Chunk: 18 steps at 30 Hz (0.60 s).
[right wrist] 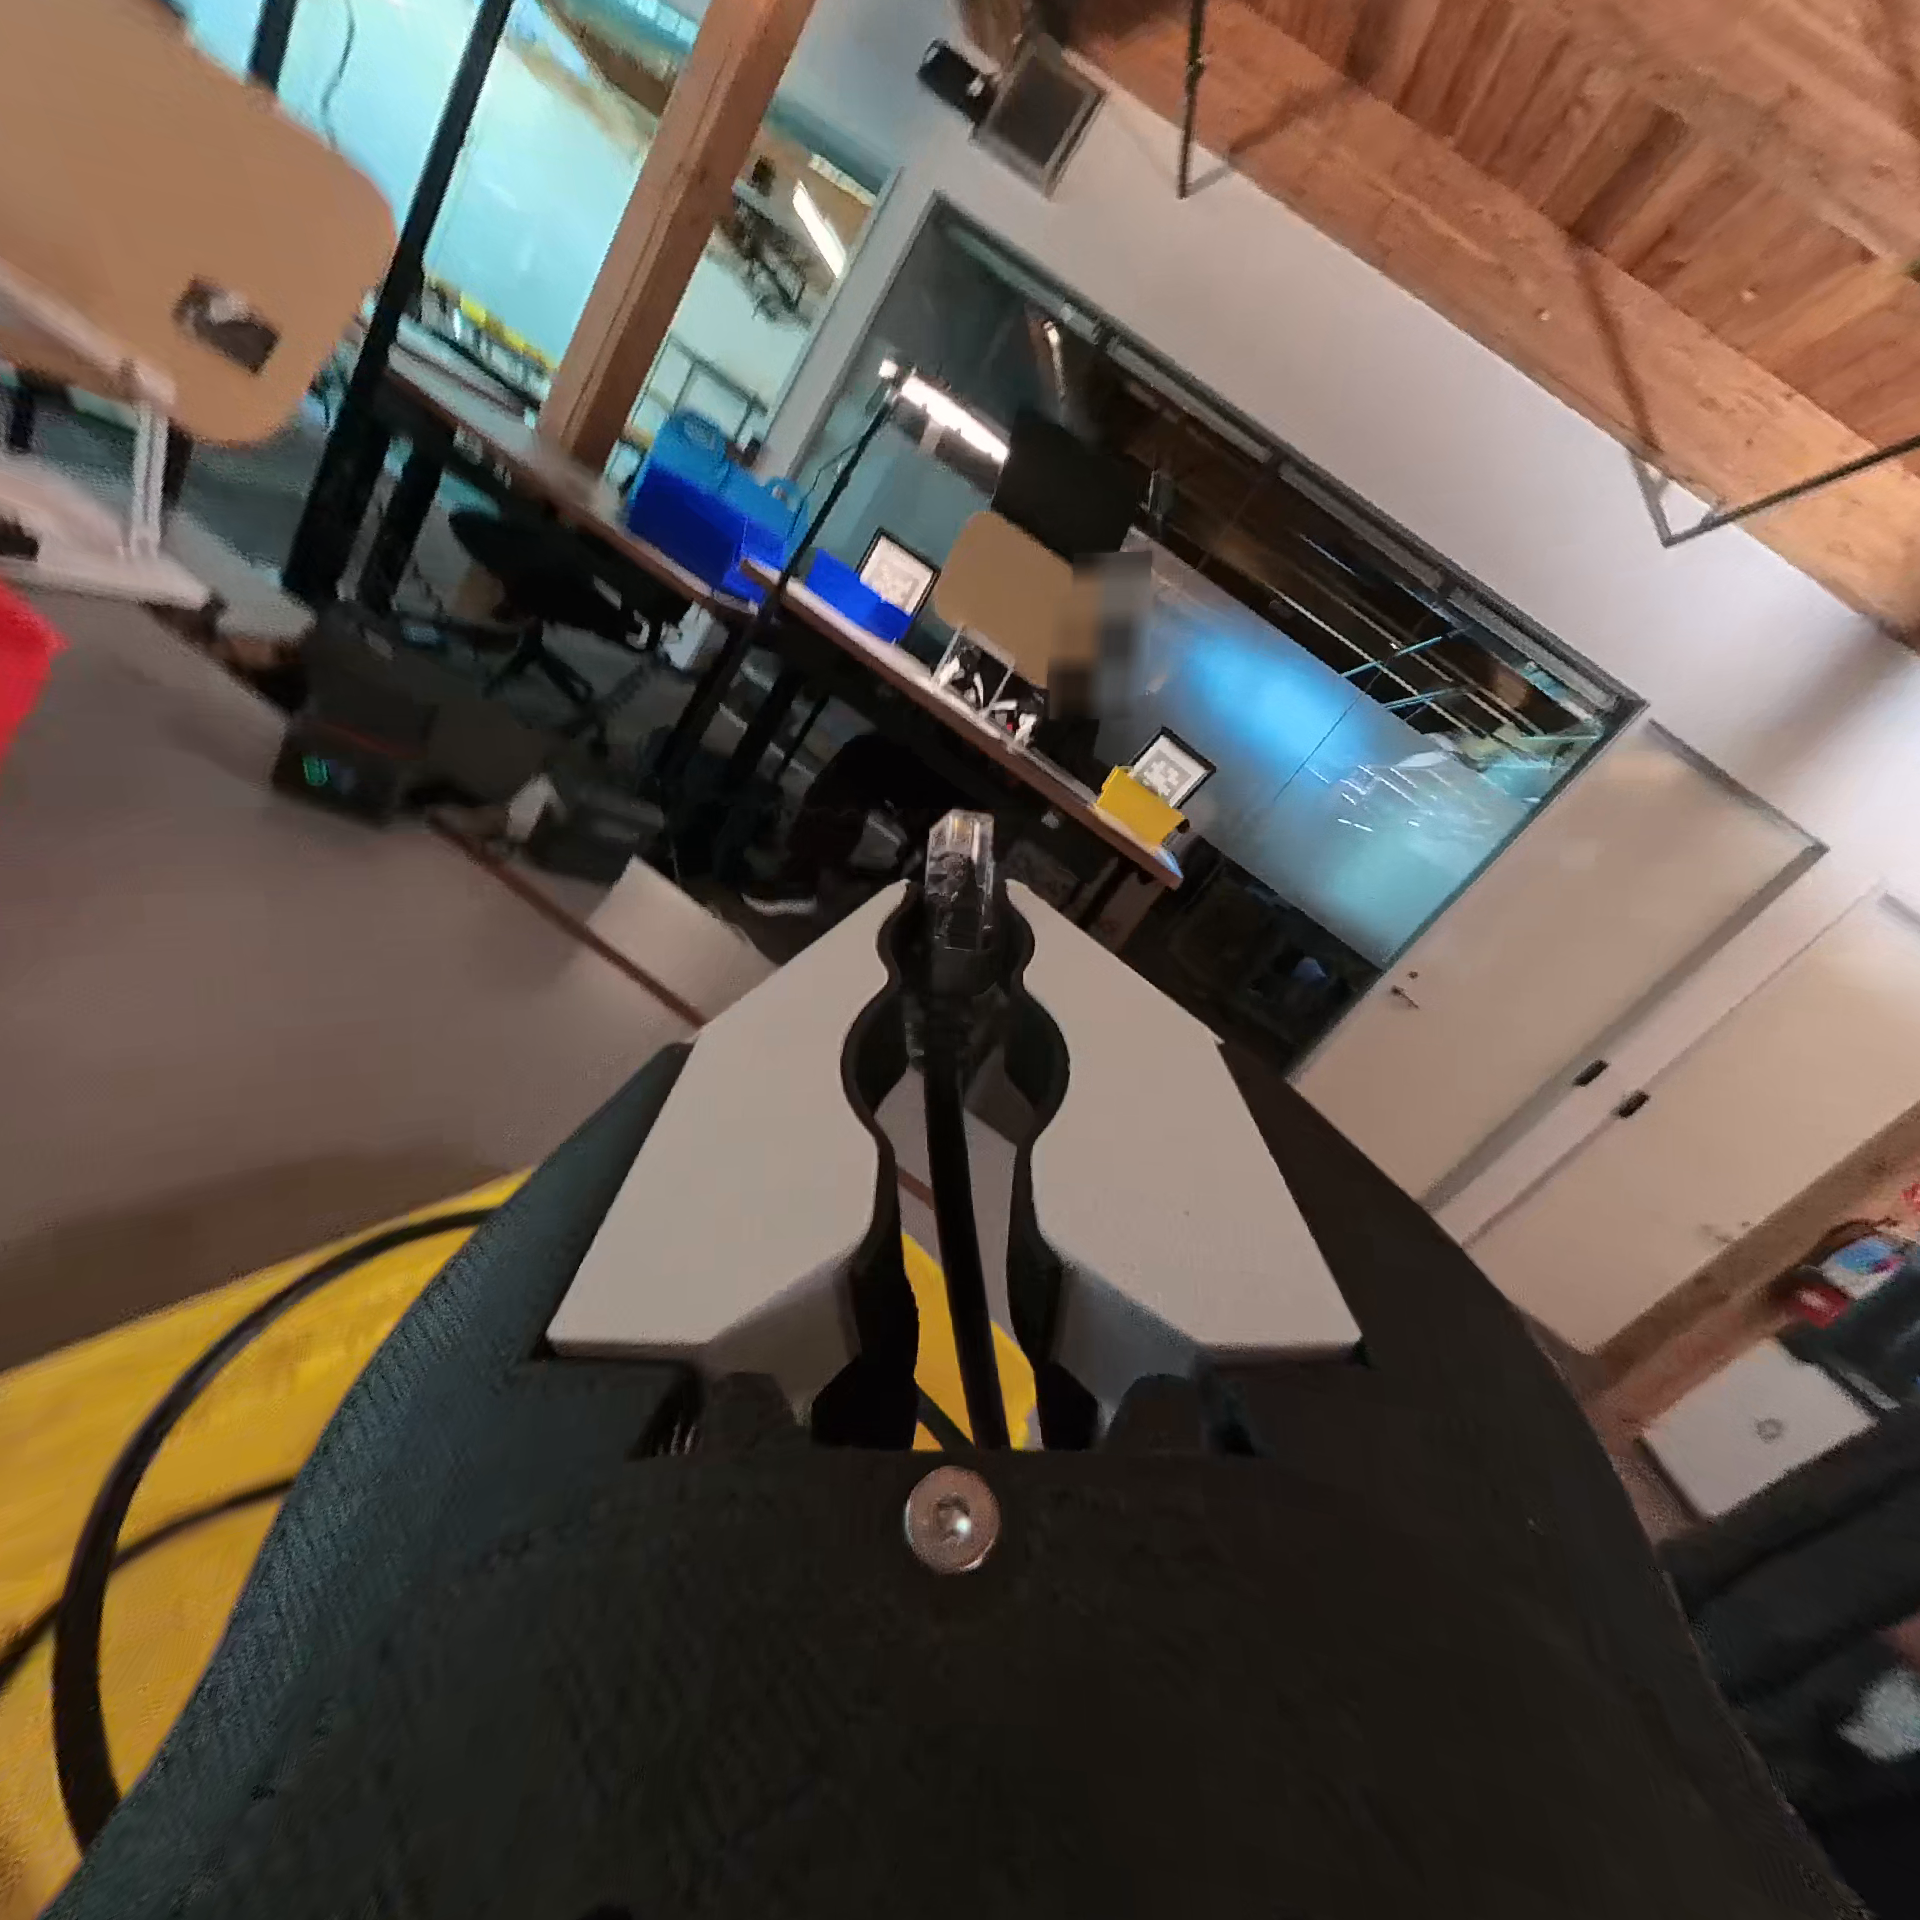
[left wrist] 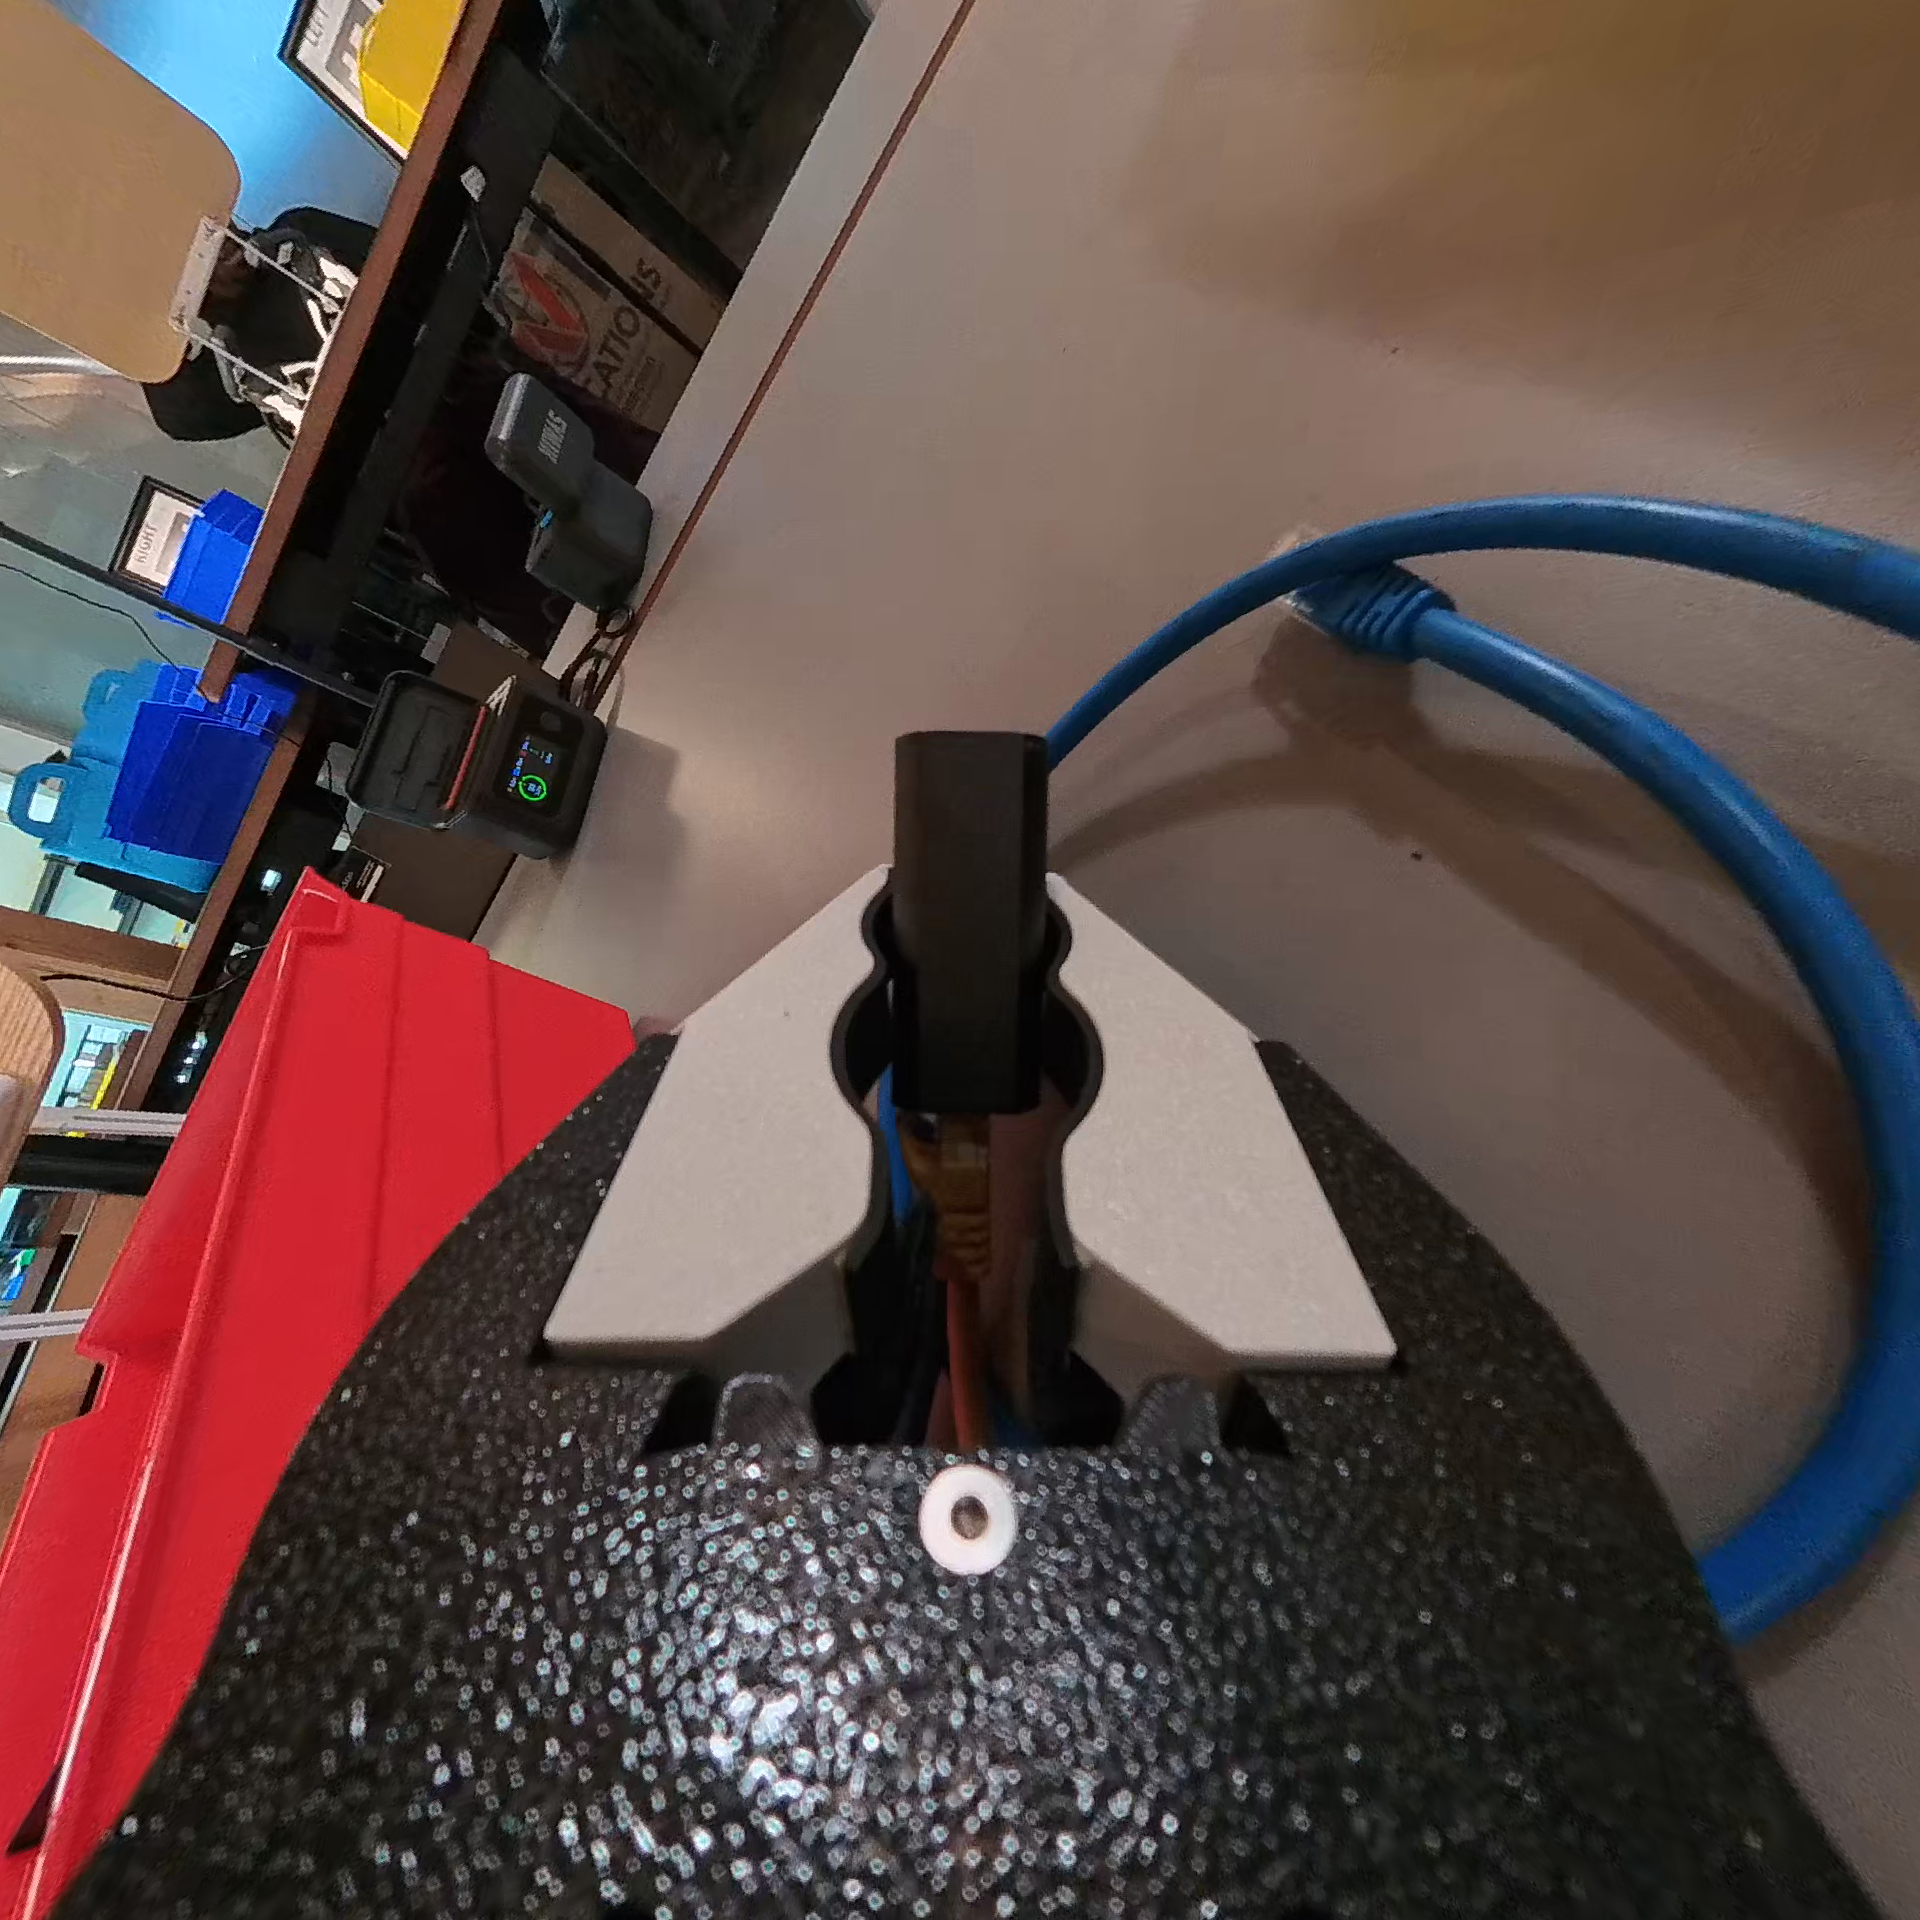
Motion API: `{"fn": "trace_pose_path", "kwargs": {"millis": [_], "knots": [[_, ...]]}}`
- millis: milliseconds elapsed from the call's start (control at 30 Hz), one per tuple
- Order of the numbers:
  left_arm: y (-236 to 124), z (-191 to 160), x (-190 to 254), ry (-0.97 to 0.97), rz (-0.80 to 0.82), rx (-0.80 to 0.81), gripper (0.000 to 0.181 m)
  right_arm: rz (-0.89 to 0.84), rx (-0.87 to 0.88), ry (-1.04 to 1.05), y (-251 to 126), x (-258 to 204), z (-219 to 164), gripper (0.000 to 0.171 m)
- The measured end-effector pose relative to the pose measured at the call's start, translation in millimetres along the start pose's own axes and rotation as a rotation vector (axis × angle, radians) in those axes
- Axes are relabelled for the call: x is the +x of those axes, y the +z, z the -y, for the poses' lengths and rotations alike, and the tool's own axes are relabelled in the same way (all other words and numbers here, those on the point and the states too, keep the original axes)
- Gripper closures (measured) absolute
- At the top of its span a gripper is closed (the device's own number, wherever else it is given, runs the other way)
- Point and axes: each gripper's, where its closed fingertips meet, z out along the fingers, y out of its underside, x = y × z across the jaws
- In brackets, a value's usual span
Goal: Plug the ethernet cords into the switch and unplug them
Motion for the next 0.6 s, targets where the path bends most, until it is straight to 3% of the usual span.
{"fn": "trace_pose_path", "kwargs": {"millis": [300, 600], "knots": [[0.3, 0.3, 1.2, 0.008, -0.003, -0.001, 0.159, 0.246, -0.262, -0.361, -6.2, -98.6, -107.3, 0.161], [0.6, 1.0, 2.1, 0.015, -0.006, -0.001, 0.159, 0.553, -0.552, -0.352, -29.4, -153.6, -173.6, 0.161]]}}
